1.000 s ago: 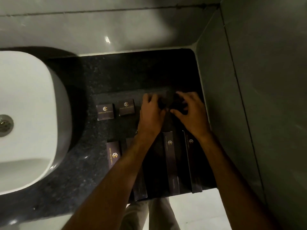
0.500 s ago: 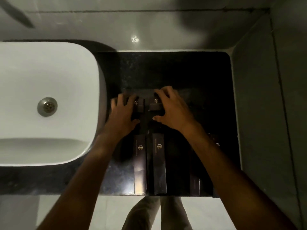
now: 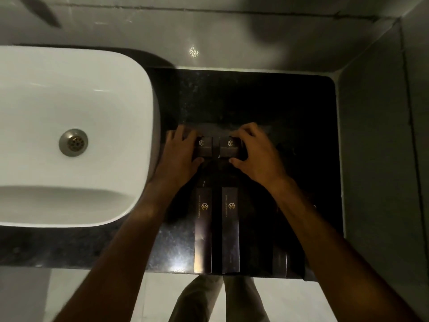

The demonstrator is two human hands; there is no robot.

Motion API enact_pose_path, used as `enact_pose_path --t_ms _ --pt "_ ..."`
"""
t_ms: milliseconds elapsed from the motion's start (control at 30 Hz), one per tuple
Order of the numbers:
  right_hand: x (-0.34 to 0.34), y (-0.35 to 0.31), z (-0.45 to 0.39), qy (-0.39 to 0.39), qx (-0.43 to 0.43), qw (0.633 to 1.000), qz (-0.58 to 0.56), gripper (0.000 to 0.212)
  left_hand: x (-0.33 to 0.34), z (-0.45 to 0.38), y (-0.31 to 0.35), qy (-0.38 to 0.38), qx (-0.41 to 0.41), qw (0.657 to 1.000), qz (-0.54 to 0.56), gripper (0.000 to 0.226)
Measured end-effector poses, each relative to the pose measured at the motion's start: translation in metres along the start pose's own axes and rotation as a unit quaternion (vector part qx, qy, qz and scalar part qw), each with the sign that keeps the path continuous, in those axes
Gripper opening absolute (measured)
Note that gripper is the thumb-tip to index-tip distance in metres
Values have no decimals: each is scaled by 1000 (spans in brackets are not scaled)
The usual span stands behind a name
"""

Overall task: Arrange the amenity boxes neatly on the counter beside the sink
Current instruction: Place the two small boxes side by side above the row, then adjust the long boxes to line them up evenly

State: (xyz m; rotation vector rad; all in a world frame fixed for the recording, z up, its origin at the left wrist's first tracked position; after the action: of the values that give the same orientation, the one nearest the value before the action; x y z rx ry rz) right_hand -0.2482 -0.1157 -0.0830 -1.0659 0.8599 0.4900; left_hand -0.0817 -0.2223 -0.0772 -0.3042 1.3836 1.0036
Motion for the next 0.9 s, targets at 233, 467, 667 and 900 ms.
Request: enact_pose_path --t_ms 233,467,667,900 --pt "-10 -13 25 -10 39 999 -32 91 -11 23 11 21 -19 995 95 79" --pt "26 -34 178 -75 84 989 -92 70 15 176 16 2 -16 995 102 70" --pt "64 -25 220 -104 150 979 -90 81 50 218 7 -71 40 996 22 82" --pt "67 -22 222 -89 146 980 -98 84 54 218 2 -79 32 996 30 98"
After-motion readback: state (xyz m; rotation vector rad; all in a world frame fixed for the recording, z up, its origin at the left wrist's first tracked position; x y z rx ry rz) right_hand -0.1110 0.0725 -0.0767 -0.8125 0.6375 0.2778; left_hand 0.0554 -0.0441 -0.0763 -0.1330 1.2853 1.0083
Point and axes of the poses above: each hand's wrist, its own z-axis away from the middle knuckle, its own x-axis out of the palm, y = z × x, the point moved 5 cm from there along -z, towards the middle knuckle, and after that the axes turned 4 degrees about -z, right-handed, at the moved point
